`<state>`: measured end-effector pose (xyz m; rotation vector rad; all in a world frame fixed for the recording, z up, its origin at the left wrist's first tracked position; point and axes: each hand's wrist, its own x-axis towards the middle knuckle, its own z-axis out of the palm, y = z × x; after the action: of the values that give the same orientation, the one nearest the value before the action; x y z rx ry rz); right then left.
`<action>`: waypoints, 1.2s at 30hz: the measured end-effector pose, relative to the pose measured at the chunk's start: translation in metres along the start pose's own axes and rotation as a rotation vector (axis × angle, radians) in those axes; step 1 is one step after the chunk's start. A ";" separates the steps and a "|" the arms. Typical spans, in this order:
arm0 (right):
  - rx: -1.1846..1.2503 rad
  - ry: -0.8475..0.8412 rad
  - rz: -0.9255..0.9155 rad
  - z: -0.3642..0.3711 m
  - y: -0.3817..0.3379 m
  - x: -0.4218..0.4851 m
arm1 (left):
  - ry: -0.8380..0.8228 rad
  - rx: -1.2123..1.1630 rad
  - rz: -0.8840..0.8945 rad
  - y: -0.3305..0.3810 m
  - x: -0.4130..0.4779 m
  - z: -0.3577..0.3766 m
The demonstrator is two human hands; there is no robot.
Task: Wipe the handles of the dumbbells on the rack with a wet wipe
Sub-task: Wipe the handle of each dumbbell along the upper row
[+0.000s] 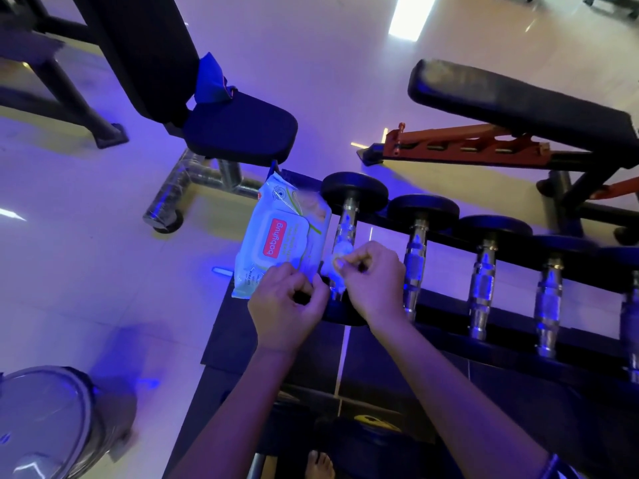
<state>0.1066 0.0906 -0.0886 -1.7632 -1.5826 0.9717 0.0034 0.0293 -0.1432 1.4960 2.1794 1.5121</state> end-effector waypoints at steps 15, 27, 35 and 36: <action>-0.082 0.002 -0.184 0.001 0.004 -0.014 | 0.027 -0.027 0.003 -0.001 -0.001 0.001; 0.059 0.095 -0.084 0.006 -0.010 0.025 | 0.025 -0.045 0.003 0.000 -0.001 0.001; 0.096 0.135 -0.085 0.006 -0.010 0.016 | 0.051 -0.054 0.015 0.000 -0.001 0.003; 0.124 0.177 -0.074 0.006 -0.014 0.029 | 0.049 -0.057 0.018 0.000 -0.001 0.002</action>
<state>0.0944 0.1213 -0.0845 -1.6465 -1.4349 0.8354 0.0052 0.0301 -0.1450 1.4801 2.1350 1.6186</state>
